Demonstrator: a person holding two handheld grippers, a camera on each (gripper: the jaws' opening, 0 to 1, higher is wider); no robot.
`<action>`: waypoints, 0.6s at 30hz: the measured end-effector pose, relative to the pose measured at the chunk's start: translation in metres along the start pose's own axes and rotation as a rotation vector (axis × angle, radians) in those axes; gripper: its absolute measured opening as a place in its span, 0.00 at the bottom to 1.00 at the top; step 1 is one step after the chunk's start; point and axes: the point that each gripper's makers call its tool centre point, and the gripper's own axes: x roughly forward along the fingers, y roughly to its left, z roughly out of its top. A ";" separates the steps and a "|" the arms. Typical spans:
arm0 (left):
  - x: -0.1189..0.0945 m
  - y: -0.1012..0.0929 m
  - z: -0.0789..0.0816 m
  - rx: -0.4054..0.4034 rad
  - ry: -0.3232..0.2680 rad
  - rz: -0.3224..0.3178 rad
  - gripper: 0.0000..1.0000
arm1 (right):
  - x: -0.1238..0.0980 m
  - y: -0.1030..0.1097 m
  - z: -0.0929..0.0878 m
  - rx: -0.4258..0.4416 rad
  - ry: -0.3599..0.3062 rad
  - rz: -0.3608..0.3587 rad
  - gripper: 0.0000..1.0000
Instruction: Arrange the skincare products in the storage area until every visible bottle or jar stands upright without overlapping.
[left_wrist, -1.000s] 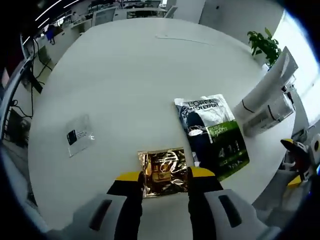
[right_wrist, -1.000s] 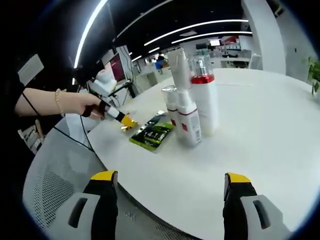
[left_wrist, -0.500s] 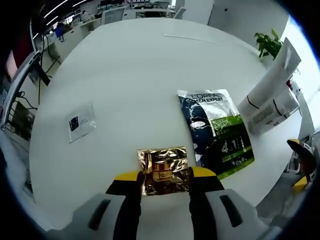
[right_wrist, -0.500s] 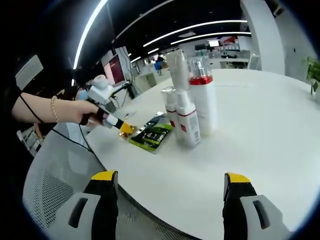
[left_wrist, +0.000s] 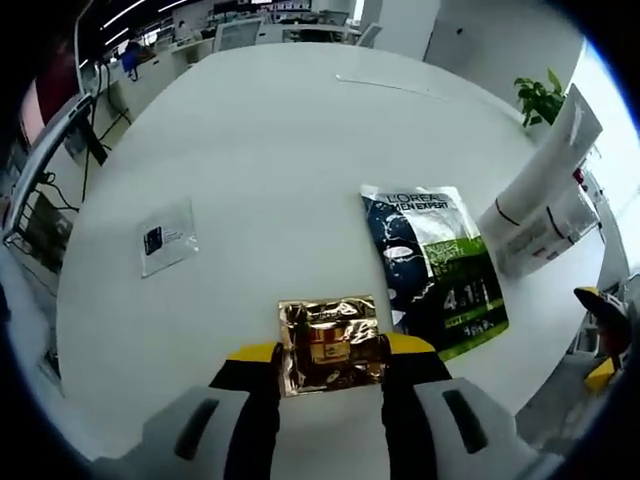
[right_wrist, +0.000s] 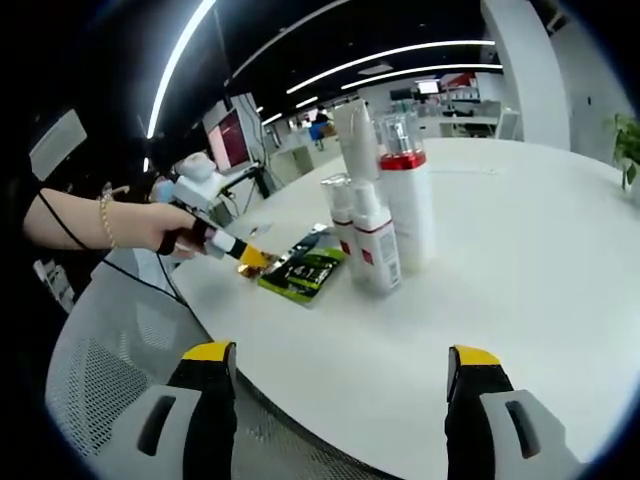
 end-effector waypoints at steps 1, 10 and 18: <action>-0.001 0.000 0.000 -0.004 0.000 0.000 0.38 | 0.000 0.000 0.000 0.001 -0.001 0.000 0.90; -0.002 0.000 -0.001 0.005 -0.002 0.001 0.37 | 0.001 0.000 -0.001 0.001 0.002 0.002 0.90; -0.003 0.004 -0.002 0.015 -0.004 0.006 0.34 | 0.001 -0.003 -0.001 0.004 0.003 0.000 0.90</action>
